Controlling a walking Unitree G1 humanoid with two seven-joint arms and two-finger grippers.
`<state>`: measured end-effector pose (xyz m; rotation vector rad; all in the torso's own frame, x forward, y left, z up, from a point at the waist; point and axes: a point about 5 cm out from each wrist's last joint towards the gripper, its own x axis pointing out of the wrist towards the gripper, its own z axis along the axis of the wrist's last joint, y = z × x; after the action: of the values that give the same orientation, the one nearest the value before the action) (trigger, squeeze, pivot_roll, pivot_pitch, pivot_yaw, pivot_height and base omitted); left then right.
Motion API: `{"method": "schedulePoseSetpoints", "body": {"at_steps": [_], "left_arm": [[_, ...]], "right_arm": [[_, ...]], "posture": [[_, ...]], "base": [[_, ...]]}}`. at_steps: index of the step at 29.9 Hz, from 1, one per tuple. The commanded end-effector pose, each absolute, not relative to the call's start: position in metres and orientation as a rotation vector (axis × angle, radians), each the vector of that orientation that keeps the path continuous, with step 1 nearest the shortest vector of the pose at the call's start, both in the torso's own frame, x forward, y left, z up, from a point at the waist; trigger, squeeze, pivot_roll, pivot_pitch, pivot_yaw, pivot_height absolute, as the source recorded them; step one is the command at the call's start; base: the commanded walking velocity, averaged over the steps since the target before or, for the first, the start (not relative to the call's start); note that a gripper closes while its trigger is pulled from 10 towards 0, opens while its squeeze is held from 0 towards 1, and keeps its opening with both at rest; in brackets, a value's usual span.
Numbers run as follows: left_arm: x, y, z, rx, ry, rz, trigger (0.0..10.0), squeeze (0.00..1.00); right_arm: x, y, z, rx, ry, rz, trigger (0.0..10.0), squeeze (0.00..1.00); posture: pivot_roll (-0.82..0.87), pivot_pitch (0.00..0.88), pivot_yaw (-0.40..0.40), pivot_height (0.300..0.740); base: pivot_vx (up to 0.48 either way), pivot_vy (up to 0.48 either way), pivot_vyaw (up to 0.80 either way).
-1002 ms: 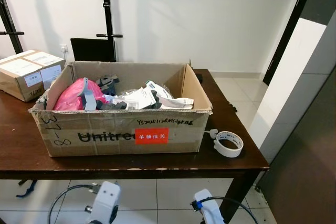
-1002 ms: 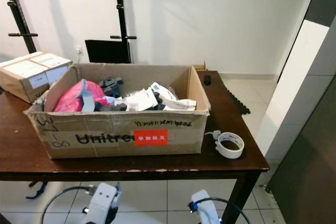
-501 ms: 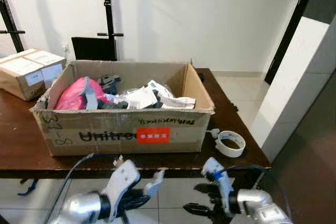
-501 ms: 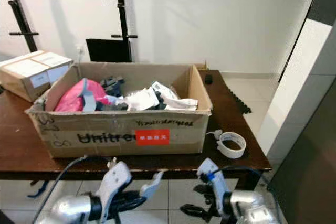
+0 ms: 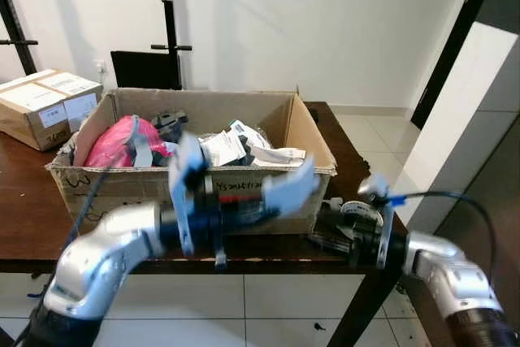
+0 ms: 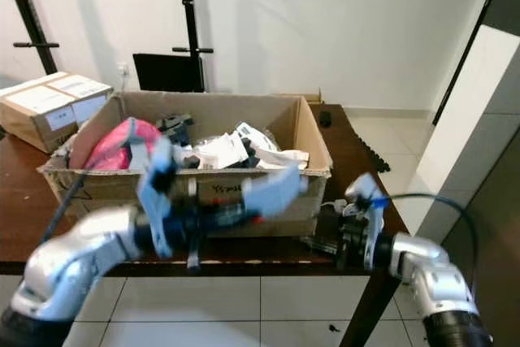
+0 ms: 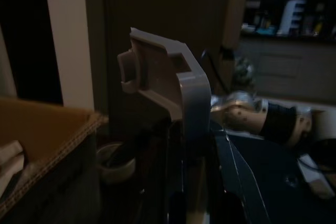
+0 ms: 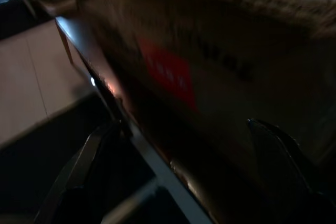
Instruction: Picking trash to rubbish bin
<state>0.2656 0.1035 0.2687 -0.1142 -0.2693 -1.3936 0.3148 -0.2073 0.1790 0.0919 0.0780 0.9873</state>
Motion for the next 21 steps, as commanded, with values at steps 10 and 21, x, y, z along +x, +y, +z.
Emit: {"method": "schedulePoseSetpoints", "body": {"at_steps": [10, 21], "left_arm": [[0.318, 0.142, 0.35, -0.151, -0.66, -0.822, 10.0, 0.0], [0.385, 0.16, 0.297, 0.263, -0.239, -0.489, 10.0, 0.0]], "right_arm": [[0.322, -0.204, 0.264, 0.287, -0.337, 0.985, 10.0, 0.0], [0.313, -0.164, 0.311, 0.282, -0.463, 1.084, 10.0, 0.0]], "posture": [[0.06, 0.056, -0.042, 0.74], [0.06, 0.04, -0.045, 0.74]], "base": [[0.0, 0.0, 0.0], [0.0, 0.0, 0.0]]}}
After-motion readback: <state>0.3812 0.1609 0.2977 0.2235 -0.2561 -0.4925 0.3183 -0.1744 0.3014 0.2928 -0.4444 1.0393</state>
